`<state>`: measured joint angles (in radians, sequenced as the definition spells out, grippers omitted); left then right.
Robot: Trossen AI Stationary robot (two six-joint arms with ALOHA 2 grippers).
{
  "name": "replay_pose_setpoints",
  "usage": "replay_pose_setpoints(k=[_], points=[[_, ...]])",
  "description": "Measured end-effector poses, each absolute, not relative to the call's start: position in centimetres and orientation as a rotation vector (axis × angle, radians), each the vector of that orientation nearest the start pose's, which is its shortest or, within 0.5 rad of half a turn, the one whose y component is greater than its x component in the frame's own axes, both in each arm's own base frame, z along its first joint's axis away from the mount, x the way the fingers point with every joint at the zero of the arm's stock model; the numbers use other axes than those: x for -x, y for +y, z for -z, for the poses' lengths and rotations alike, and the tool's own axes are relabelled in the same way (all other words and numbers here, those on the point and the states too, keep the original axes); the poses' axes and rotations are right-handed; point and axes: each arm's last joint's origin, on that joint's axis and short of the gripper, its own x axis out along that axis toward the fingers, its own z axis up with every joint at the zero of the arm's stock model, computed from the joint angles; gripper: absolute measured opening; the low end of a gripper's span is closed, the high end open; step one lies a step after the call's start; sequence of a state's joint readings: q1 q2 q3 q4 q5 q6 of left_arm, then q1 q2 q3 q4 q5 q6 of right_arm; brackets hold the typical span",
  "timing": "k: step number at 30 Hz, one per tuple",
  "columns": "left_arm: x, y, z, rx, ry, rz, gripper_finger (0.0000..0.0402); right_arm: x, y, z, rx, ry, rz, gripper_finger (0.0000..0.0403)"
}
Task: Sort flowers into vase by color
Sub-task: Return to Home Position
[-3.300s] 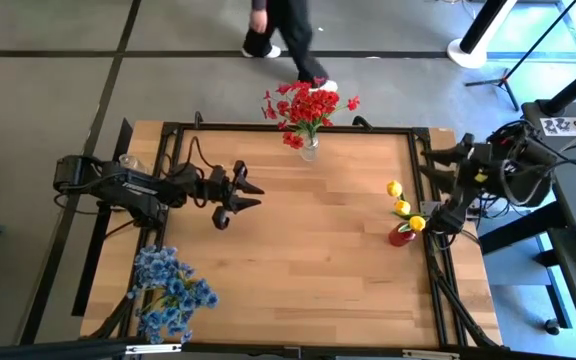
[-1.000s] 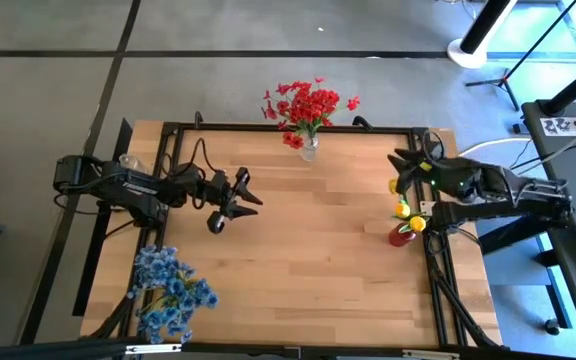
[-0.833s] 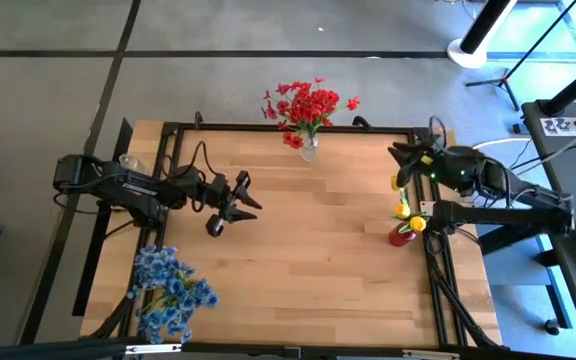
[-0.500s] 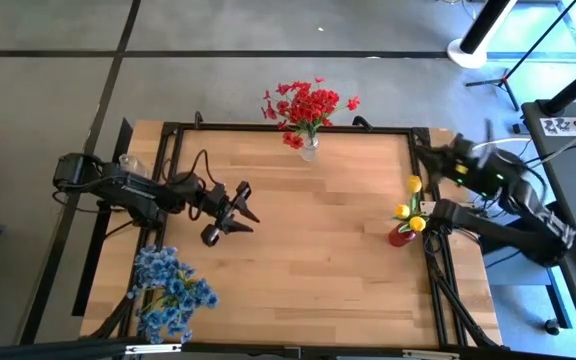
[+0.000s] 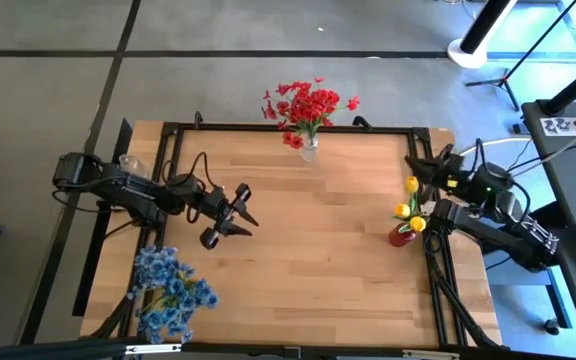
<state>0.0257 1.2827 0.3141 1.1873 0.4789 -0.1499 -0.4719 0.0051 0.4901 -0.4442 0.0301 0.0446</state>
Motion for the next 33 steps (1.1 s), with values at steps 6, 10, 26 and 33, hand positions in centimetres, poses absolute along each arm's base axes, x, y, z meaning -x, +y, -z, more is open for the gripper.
replay_pose_setpoints(k=[6,10,26,33], points=[[-22.5,-0.8,-20.8,0.092,-0.175,0.463,0.0125,-5.3,-3.1,-25.1,-0.085,-0.087,0.585,0.0002],[-22.5,-0.8,-20.8,0.092,-0.175,0.463,0.0125,-5.7,-3.7,-24.3,-0.135,-0.139,0.714,0.0002],[-22.6,-0.9,-20.4,0.091,-0.130,0.468,0.0125,-7.4,-4.5,-19.4,-0.277,-0.062,0.690,0.0001],[-22.6,-1.0,-20.1,0.036,-0.111,0.478,0.0125,-8.6,-4.4,-17.1,-0.202,-0.088,0.463,0.0000]])
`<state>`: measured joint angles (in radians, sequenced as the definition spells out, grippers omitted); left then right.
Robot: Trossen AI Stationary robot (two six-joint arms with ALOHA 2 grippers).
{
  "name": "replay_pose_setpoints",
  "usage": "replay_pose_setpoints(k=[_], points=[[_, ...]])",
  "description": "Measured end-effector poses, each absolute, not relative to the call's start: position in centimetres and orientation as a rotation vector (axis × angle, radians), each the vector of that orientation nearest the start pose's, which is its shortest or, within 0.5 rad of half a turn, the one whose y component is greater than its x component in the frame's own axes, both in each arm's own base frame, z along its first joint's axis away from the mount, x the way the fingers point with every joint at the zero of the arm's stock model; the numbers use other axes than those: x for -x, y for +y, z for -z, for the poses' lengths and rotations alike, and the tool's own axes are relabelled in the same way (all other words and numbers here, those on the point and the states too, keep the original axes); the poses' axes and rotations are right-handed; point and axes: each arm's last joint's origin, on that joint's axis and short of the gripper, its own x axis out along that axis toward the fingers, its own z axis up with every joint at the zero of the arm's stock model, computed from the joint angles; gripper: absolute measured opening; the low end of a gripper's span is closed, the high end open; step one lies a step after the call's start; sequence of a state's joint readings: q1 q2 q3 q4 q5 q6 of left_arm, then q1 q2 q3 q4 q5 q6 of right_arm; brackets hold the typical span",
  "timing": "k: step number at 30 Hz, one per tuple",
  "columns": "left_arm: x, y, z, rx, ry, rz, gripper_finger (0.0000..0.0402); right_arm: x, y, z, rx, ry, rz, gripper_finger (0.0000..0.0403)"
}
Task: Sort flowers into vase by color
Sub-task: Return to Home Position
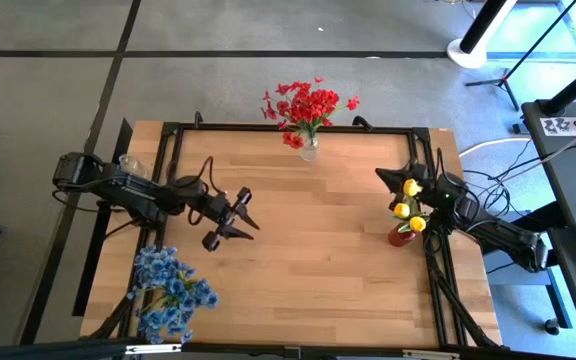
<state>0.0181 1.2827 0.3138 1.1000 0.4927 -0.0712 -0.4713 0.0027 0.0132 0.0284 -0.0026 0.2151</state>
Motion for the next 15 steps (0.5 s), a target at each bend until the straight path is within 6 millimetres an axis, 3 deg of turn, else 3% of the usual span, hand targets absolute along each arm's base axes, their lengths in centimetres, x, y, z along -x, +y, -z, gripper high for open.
replay_pose_setpoints(k=[7,11,15], points=[[-22.6,0.4,-19.3,0.042,-0.029,0.448,0.0125,-8.7,-4.3,-17.0,-0.169,-0.072,0.436,0.0007],[-22.3,2.6,-19.6,0.042,-0.054,0.472,0.0125,-8.7,-4.5,-16.9,-0.199,-0.075,0.480,0.0014],[-21.8,5.6,-19.1,0.086,-0.011,0.294,0.0125,-8.7,-4.5,-16.9,-0.200,-0.075,0.485,0.0015]])
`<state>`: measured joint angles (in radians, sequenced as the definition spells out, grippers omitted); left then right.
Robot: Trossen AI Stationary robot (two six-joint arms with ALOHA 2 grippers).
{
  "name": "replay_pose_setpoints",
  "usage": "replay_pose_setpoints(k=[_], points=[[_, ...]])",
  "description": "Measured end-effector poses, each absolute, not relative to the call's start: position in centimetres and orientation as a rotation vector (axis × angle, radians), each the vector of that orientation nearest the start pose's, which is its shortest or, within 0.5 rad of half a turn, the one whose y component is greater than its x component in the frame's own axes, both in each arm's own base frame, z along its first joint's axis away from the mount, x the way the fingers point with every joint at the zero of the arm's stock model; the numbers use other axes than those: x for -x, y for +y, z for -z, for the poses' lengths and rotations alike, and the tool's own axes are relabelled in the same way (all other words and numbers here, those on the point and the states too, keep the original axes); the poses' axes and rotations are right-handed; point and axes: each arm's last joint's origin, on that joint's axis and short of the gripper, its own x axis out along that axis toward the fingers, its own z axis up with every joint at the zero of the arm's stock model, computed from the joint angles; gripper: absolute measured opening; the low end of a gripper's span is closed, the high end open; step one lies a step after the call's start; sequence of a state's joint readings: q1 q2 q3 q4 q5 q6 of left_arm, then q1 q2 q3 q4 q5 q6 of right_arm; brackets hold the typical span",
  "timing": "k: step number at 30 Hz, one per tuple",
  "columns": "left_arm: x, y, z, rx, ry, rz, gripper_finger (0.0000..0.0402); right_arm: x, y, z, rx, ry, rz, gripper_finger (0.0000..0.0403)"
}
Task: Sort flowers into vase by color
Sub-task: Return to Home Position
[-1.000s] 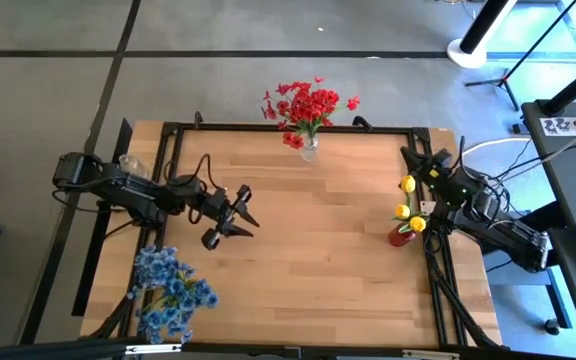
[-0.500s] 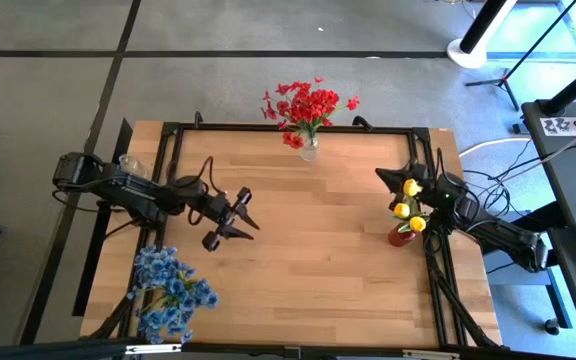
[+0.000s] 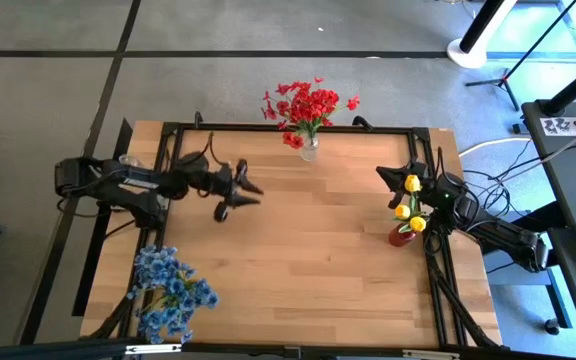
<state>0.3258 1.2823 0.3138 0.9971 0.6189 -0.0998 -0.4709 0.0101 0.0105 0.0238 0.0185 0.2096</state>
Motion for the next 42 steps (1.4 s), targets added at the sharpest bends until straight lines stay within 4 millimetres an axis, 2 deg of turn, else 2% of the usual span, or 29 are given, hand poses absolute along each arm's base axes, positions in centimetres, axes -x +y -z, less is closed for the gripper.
replay_pose_setpoints(k=[2,4,6,10,12,15,21,25,30,34,40,42], points=[[-21.5,6.5,-18.6,0.098,0.033,0.209,0.0125,-8.7,-4.5,-16.8,-0.200,-0.075,0.486,0.0016],[-20.7,6.5,-18.7,0.076,0.025,0.197,0.0125,-8.7,-4.5,-16.9,-0.200,-0.077,0.491,0.0016],[-19.6,5.9,-18.9,0.039,-0.015,0.173,0.0125,-8.7,-4.5,-16.9,-0.200,-0.077,0.492,0.0016],[-16.1,4.2,-17.7,0.031,-0.074,-0.006,0.0125,-8.7,-4.5,-16.8,-0.201,-0.076,0.492,0.0016],[-14.7,3.3,-17.0,0.051,-0.111,-0.027,0.0125,-8.7,-4.5,-16.8,-0.201,-0.077,0.493,0.0016],[-14.4,2.2,-16.7,0.072,-0.040,0.040,0.0125,-8.7,-4.5,-16.8,-0.202,-0.077,0.493,0.0016],[-13.7,0.5,-17.1,0.028,-0.060,0.084,0.0125,-8.7,-4.5,-16.8,-0.203,-0.075,0.484,0.0017],[-13.0,-0.3,-16.7,0.010,0.002,0.004,0.0125,-8.7,-4.5,-16.8,-0.203,-0.075,0.481,0.0017],[-11.5,-0.7,-17.8,-0.006,-0.098,0.094,0.0125,-8.7,-4.5,-16.8,-0.203,-0.074,0.476,0.0017],[-9.9,-0.2,-17.6,0.047,-0.101,0.056,0.0125,-8.7,-4.5,-16.8,-0.202,-0.074,0.476,0.0017],[-9.7,0.0,-17.1,0.078,-0.053,0.081,0.0125,-8.7,-4.5,-16.8,-0.203,-0.070,0.475,0.0017],[-9.7,-0.2,-17.2,0.055,-0.061,0.137,0.0125,-8.7,-4.5,-16.8,-0.202,-0.072,0.478,0.0017]])
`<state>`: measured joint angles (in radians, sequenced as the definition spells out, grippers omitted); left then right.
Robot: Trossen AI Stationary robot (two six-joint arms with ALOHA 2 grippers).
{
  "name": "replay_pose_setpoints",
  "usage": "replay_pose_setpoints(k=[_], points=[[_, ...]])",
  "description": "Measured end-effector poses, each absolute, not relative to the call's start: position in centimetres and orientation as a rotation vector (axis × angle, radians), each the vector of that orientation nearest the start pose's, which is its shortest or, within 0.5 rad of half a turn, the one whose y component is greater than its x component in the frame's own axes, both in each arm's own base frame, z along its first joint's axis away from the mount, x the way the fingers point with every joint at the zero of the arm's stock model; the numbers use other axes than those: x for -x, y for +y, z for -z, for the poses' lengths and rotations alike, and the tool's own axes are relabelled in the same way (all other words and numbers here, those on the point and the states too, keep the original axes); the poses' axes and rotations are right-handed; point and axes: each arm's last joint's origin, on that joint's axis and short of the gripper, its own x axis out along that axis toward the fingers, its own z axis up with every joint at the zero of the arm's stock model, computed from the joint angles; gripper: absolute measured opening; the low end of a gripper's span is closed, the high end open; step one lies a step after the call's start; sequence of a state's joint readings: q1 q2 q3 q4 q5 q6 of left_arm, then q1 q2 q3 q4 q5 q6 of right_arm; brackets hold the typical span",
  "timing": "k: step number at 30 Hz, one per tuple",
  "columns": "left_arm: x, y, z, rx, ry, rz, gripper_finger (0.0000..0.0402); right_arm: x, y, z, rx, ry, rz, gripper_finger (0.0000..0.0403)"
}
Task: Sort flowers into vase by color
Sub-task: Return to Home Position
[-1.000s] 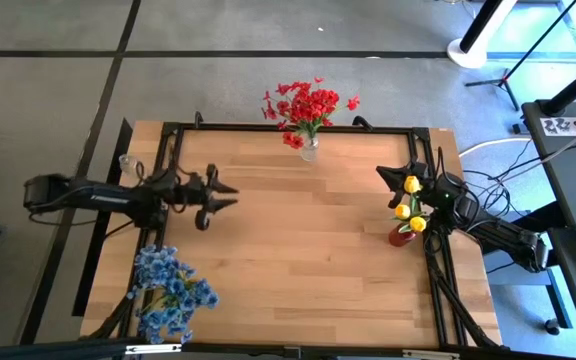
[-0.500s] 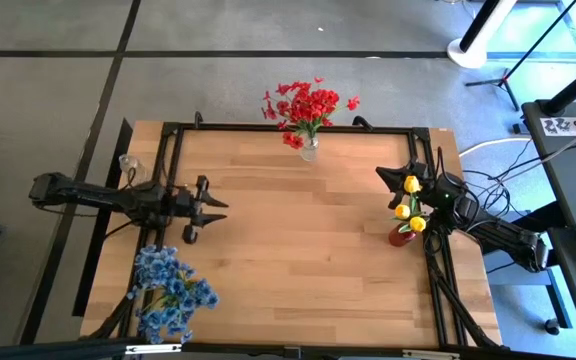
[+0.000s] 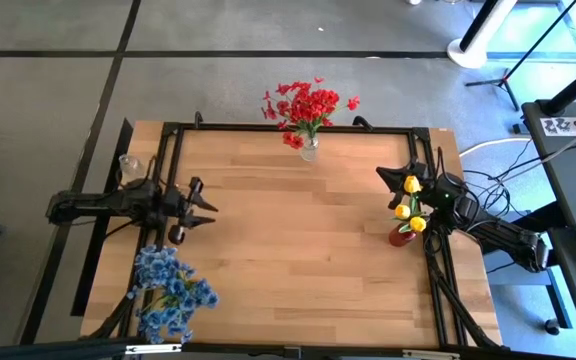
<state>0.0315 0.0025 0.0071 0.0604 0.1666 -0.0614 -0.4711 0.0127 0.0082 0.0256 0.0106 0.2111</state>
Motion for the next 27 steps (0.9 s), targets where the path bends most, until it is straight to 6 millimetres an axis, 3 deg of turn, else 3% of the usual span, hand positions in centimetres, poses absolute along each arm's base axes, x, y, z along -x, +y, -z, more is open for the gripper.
replay_pose_setpoints(k=[2,9,27], points=[[-9.66,-0.27,-17.27,0.001,-0.075,0.166,0.0125,-8.73,-4.48,-16.76,-0.203,-0.069,0.477,0.0017],[-9.76,0.33,-16.68,0.017,-0.014,-0.038,0.0125,-8.73,-4.48,-16.76,-0.203,-0.069,0.476,0.0017],[-9.77,0.35,-16.68,0.016,-0.015,-0.045,0.0125,-8.73,-4.48,-16.76,-0.203,-0.069,0.476,0.0017]])
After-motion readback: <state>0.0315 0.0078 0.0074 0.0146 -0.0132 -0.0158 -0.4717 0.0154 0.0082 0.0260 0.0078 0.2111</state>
